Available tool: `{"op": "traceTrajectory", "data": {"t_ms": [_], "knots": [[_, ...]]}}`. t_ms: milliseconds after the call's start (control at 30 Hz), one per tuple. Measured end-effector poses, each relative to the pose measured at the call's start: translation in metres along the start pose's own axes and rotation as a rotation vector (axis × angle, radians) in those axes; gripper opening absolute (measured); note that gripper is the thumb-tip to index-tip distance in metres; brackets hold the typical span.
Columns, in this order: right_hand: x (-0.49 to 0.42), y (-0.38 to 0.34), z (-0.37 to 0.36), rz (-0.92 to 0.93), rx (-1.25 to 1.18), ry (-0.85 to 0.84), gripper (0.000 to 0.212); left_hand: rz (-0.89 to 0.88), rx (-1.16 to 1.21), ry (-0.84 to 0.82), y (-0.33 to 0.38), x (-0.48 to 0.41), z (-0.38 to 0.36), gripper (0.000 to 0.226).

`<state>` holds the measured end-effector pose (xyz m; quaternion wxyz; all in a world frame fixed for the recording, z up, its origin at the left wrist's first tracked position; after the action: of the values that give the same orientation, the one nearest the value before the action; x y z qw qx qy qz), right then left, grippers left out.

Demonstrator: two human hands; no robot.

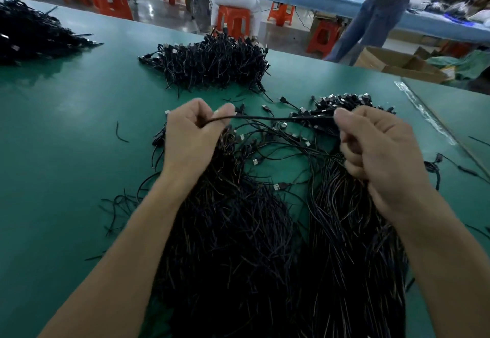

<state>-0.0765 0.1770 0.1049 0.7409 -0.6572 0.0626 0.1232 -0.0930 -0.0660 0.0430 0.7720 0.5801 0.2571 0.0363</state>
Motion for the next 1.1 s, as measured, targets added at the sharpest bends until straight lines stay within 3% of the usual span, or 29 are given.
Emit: {"op": "traceTrajectory", "data": {"t_ms": [100, 133, 200, 367, 533, 700, 800, 867, 933, 1000, 1100], "knots": [[-0.007, 0.024, 0.017, -0.040, 0.733, -0.030, 0.028, 0.036, 0.120, -0.493, 0.012, 0.015, 0.009, 0.028], [-0.006, 0.033, 0.017, -0.111, 0.882, -0.113, 0.025, 0.035, 0.079, -0.639, 0.016, 0.022, 0.009, 0.025], [0.000, 0.044, 0.006, -0.198, 0.968, -0.278, 0.026, 0.005, -0.059, -0.716, 0.017, 0.032, 0.006, 0.034], [0.017, 0.037, -0.045, -0.017, 0.618, -0.491, 0.038, -0.130, -0.233, -0.598, 0.023, 0.037, -0.014, 0.042], [0.017, 0.027, -0.045, 0.111, 0.416, -0.321, 0.027, -0.054, -0.064, -0.572, 0.017, 0.038, -0.012, 0.049], [0.006, 0.022, -0.036, 0.148, 0.223, -0.103, 0.023, 0.173, 0.036, -0.817, 0.015, 0.049, -0.013, 0.058], [0.003, 0.025, -0.040, 0.143, 0.128, -0.104, 0.023, 0.217, 0.321, -0.994, 0.029, 0.065, -0.022, 0.058], [0.003, 0.033, -0.045, 0.065, 0.121, -0.191, 0.028, 0.237, 0.573, -1.048, 0.039, 0.072, -0.024, 0.054], [0.008, 0.043, -0.052, -0.015, 0.137, -0.326, 0.033, 0.269, 0.802, -0.988, 0.047, 0.071, -0.023, 0.049], [0.019, 0.048, -0.058, -0.041, 0.208, -0.445, 0.029, 0.318, 0.983, -0.813, 0.048, 0.062, -0.022, 0.042], [0.036, 0.049, -0.062, -0.040, 0.366, -0.552, 0.032, 0.355, 1.034, -0.505, 0.035, 0.049, -0.019, 0.041]]}}
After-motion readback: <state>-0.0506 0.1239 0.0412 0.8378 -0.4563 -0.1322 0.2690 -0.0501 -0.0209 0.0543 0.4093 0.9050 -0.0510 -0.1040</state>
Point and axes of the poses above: each hand's wrist, its own x-axis away from the middle knuckle, its own z-axis out of the back of the hand, y = z × x, the point moved 3 cm from there along -x, towards the middle knuckle, and after that the axes turned 7 degrees about -x, right-handed, at the moved point
